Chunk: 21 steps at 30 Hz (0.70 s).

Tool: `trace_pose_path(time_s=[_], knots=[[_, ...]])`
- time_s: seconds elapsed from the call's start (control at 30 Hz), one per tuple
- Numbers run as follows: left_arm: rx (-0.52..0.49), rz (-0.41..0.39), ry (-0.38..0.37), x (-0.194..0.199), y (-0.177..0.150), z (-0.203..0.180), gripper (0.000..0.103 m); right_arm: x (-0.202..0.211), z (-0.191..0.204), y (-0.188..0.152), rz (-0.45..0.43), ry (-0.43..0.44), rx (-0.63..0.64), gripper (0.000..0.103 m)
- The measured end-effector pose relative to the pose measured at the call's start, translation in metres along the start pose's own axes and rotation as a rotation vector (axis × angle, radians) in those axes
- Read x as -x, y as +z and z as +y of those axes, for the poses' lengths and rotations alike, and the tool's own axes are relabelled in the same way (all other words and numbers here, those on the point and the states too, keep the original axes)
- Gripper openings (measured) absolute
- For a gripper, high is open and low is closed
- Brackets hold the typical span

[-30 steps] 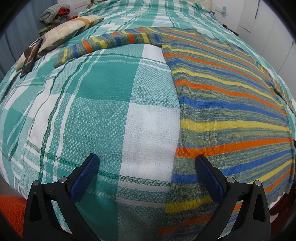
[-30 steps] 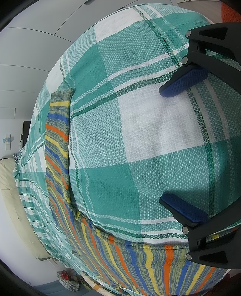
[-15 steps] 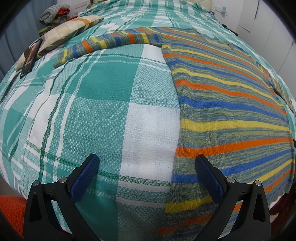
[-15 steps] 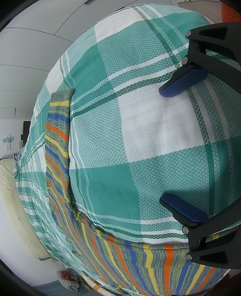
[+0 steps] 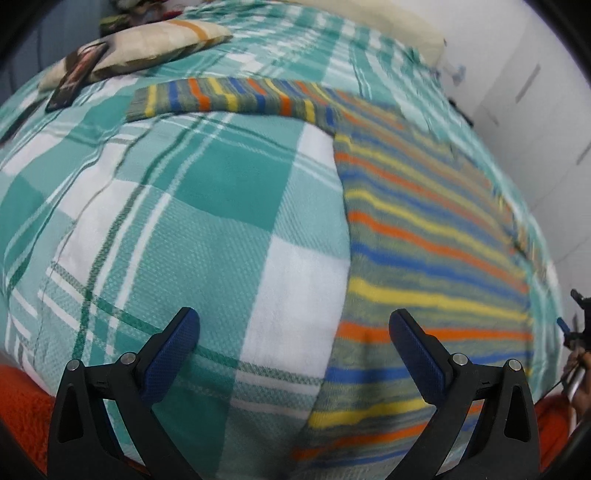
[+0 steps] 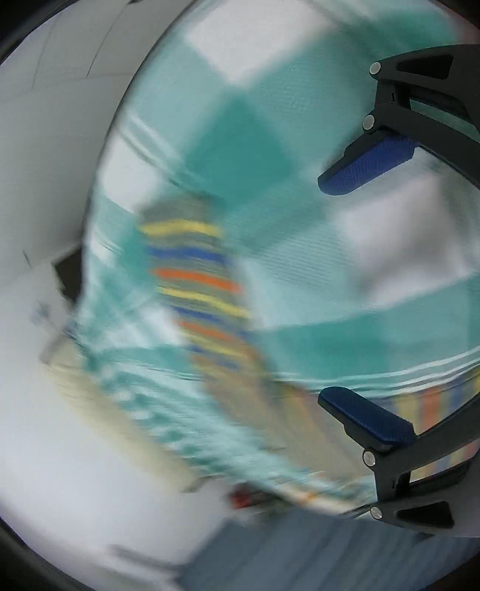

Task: Fold small clothes
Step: 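Grasp the striped sweater's side edge with the right gripper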

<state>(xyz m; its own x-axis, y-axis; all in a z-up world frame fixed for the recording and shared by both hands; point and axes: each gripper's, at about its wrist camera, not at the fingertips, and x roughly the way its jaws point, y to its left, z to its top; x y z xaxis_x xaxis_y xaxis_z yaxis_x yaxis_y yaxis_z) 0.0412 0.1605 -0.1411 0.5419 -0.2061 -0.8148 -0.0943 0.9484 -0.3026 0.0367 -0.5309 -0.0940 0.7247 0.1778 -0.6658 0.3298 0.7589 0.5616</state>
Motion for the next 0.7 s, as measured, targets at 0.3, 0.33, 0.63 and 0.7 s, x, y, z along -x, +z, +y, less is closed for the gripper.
trace_pose_path(time_s=[0.3, 0.33, 0.63, 0.7], knots=[[0.051, -0.008, 0.021, -0.003, 0.007, 0.008, 0.102, -0.071, -0.061, 0.121, 0.122, -0.014, -0.143, 0.062], [0.046, -0.006, 0.028, -0.005, 0.006, 0.008, 0.102, -0.078, -0.063, 0.122, 0.148, -0.027, -0.147, 0.054], [0.0, 0.011, 0.098, -0.016, 0.002, -0.002, 0.103, -0.129, -0.061, 0.128, 0.285, -0.08, -0.14, 0.014], [-0.01, 0.012, 0.105, -0.016, 0.001, -0.003, 0.103, -0.126, -0.063, 0.126, 0.271, -0.063, -0.16, 0.006]])
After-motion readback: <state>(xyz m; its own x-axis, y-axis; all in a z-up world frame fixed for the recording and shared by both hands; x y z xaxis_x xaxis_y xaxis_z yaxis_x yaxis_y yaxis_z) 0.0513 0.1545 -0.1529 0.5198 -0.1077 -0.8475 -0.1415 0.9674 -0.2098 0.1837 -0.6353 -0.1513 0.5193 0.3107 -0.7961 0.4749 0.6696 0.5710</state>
